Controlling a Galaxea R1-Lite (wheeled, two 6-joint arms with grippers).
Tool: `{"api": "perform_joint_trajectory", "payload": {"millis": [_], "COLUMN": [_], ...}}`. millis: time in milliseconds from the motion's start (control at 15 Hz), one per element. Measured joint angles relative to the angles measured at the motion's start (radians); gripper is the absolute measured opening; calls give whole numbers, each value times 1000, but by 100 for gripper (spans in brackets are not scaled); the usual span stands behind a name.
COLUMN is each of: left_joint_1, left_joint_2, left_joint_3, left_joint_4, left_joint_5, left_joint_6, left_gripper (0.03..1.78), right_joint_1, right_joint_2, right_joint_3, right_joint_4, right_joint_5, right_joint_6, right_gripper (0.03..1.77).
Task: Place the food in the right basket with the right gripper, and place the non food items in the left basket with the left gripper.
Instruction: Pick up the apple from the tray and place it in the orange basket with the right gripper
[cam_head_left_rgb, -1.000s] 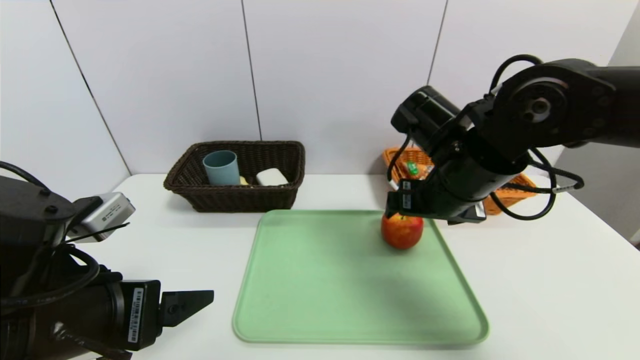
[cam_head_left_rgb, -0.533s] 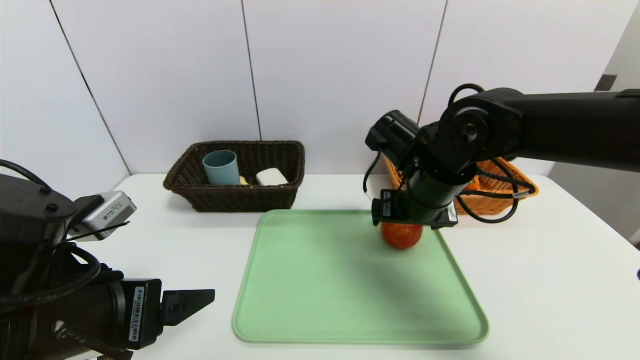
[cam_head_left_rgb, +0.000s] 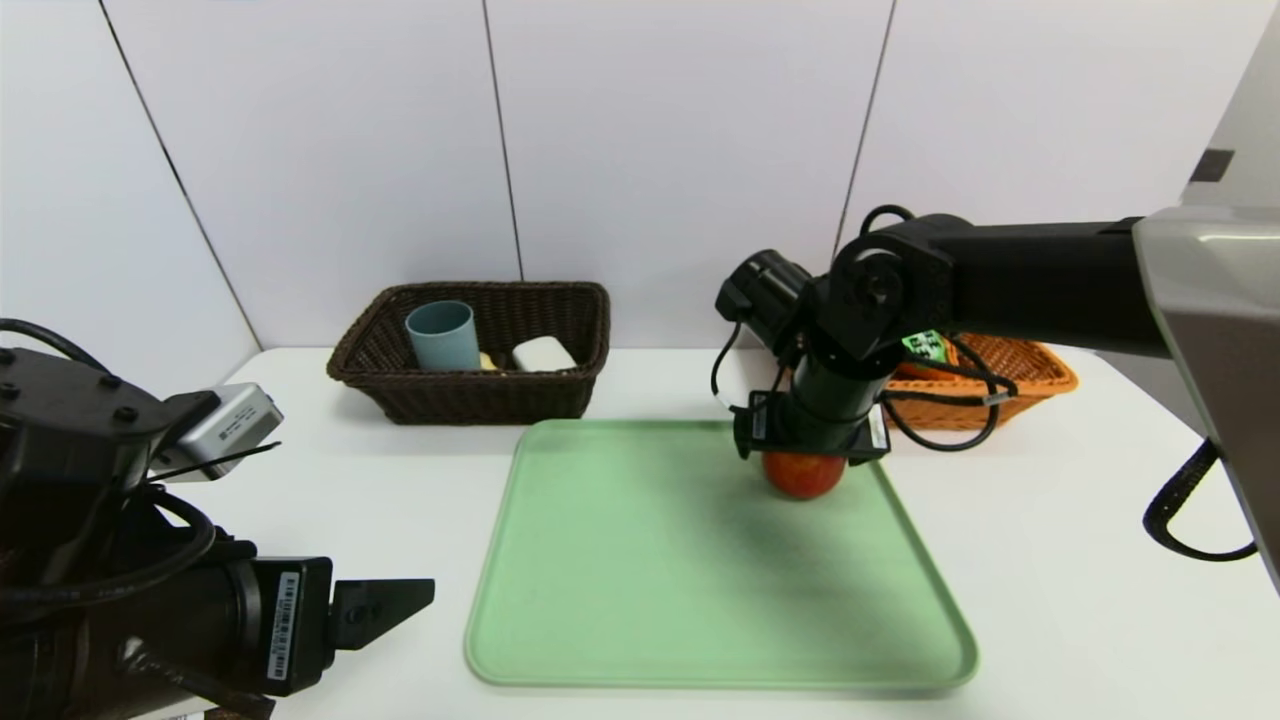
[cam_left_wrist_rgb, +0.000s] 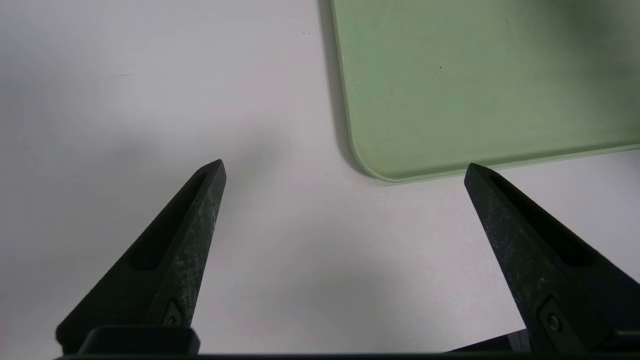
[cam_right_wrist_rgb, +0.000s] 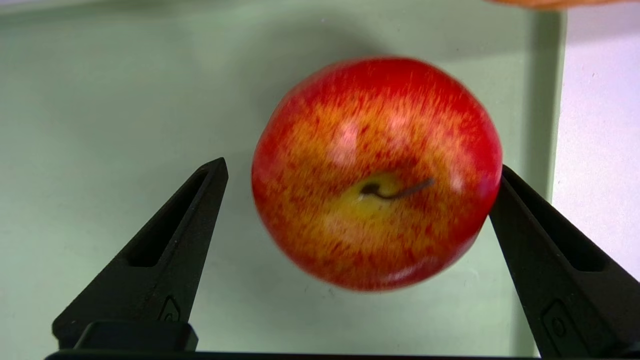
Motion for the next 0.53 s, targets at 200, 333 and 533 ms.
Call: {"api": "perform_joint_trajectory", "payload": {"millis": [200, 333, 533], "left_joint_1": [-1, 0, 0], "left_joint_2": [11, 16, 23], "left_joint_3": [-6, -7, -12], "left_joint_4": [-1, -1, -1], "left_joint_5": [0, -1, -3], "left_joint_6": [1, 1, 0], "left_gripper": [169, 169, 169], "right_joint_1": [-13, -21, -25], "right_joint_2": [20, 28, 33], "right_joint_3": [-9, -11, -20], "right_joint_4": [1, 0, -2], "right_joint_5": [1, 1, 2], "right_joint_6": [-1, -3, -5], "right_gripper": [171, 171, 151]}}
